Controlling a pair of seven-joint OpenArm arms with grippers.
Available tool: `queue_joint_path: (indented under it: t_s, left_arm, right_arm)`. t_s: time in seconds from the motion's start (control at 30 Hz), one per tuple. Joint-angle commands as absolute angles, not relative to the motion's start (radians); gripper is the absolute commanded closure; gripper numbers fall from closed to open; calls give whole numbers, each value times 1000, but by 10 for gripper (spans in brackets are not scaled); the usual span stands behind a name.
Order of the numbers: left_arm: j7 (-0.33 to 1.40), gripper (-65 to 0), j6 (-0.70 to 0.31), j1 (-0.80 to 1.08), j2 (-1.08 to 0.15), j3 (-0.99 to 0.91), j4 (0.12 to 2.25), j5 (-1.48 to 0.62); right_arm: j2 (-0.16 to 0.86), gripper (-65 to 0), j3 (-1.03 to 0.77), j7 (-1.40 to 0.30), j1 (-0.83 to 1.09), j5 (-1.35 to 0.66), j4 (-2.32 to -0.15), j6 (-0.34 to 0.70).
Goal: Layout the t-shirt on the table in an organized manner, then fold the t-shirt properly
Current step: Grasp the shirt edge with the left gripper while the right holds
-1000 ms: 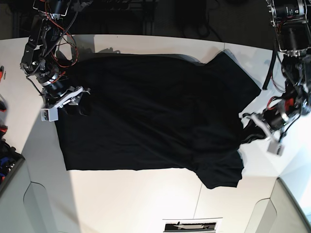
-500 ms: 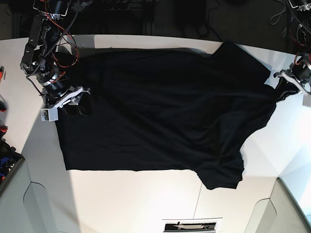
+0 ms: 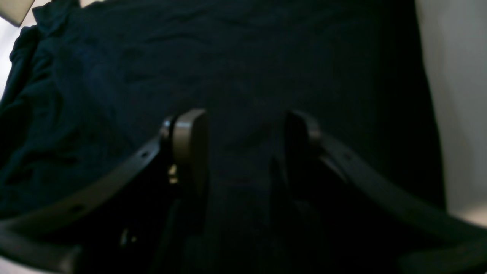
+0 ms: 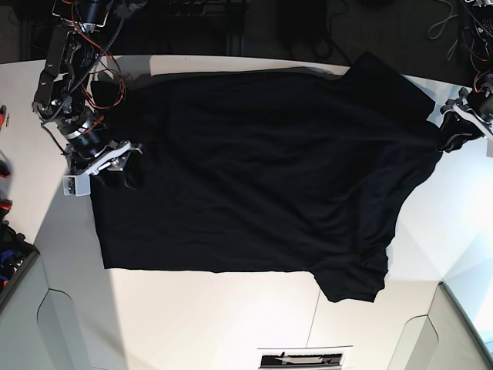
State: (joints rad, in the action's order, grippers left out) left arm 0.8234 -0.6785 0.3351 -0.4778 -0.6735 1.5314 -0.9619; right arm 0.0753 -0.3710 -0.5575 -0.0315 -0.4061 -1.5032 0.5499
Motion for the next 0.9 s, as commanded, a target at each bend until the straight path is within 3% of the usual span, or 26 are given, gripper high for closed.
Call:
queue_joint_path:
  t_s: [0.0, 0.1, 0.13, 0.33, 0.63, 0.87]
  left_arm:
    - [799, -229, -698, 332, -502, -701, 1556, -989]
    - [797, -229, -698, 332, -503, -796, 1589, -1022]
    - [797, -229, -698, 332, -507, -828, 1603, -1029]
    - [787, -229, -698, 329, -532, -834, 1660, -1062]
    - [570, -228, -697, 164, -522, -458, 1653, -744]
    - [482, -209, -532, -75, -521, -177, 1480, -478]
  right_arm:
    - [86, -291, -373, -527, -66, -416, -1520, 554]
    - [86, -34, -373, -527, -105, -370, -1520, 554]
    - [89, 0, -373, -527, -117, -353, -1520, 554]
    - [108, 0, -373, -526, -192, -296, -1519, 554]
    - [116, 0, -373, -549, -195, -284, -1505, 554]
    - [117, 0, -373, -535, -191, -259, -1428, 554]
